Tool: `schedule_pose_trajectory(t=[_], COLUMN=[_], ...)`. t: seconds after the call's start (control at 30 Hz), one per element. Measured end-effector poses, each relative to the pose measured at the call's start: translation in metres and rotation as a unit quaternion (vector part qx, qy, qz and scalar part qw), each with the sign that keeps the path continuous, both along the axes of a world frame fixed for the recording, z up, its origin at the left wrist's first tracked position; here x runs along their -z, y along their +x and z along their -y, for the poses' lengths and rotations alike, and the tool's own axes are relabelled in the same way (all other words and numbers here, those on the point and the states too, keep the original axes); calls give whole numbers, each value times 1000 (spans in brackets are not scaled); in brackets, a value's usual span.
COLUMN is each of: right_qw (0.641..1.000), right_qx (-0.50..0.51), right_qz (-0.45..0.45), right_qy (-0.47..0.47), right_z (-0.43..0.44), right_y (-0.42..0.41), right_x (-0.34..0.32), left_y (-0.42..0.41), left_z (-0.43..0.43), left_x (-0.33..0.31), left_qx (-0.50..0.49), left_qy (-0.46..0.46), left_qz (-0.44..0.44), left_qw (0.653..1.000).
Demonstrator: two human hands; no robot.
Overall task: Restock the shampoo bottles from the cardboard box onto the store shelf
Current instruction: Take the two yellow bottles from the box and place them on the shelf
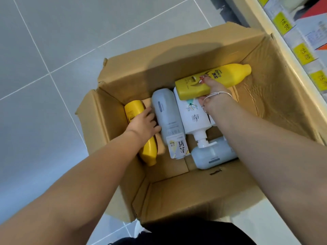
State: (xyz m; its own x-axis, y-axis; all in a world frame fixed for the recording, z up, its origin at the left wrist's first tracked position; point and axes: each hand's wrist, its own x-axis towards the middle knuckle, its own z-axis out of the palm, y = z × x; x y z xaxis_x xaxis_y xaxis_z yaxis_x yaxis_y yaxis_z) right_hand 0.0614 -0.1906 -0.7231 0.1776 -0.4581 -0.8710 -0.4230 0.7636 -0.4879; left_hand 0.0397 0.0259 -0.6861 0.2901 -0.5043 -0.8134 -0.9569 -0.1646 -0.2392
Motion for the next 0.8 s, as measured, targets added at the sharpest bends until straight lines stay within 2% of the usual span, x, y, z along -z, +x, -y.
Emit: schedule_pose_trajectory(t=[0.07, 0.17, 0.27, 0.37, 0.43, 0.53, 0.6, 0.7, 0.73, 0.8], right_qw=[1000, 998, 992, 995, 999, 998, 996, 992, 992, 994], right_qx=[3, -39, -89, -70, -36, -23, -58, -111, -106, -101], right_qz=[24, 14, 68, 65, 30, 20, 10, -1, -11, -12], right_qy=[3, 36, 51, 19, -13, -53, -60, -66, -64, -49], right_z=[-7, -8, -1, -2, -5, 0, 3, 1, 1, -9], right_y=[0, 5, -13, -55, -83, -123, -150, -183, -198, -218], right_x=[-14, -22, -30, -57, -96, -172, -237, -322, -366, -410], left_y=[-1, -3, -9, -21, -31, -50, -63, -81, -87, -97], left_z=[0, 1, 3, 0, -2, -4, 0, 10, 16, 20], left_x=[1, 0, -7, -38, -72, -140, -197, -283, -326, -370], left_qx=[20, 54, 56, -17, -110, -310, -435, -569, -589, -618], left_qy=[-8, -26, -100, -161, -213, -290, -336, -387, -386, -386], left_qz=[-3, -21, -55, -96, -115, -157, -187, -223, -234, -251], left_qw=[1000, 998, 992, 982, 964, 892, 814, 691, 671, 638])
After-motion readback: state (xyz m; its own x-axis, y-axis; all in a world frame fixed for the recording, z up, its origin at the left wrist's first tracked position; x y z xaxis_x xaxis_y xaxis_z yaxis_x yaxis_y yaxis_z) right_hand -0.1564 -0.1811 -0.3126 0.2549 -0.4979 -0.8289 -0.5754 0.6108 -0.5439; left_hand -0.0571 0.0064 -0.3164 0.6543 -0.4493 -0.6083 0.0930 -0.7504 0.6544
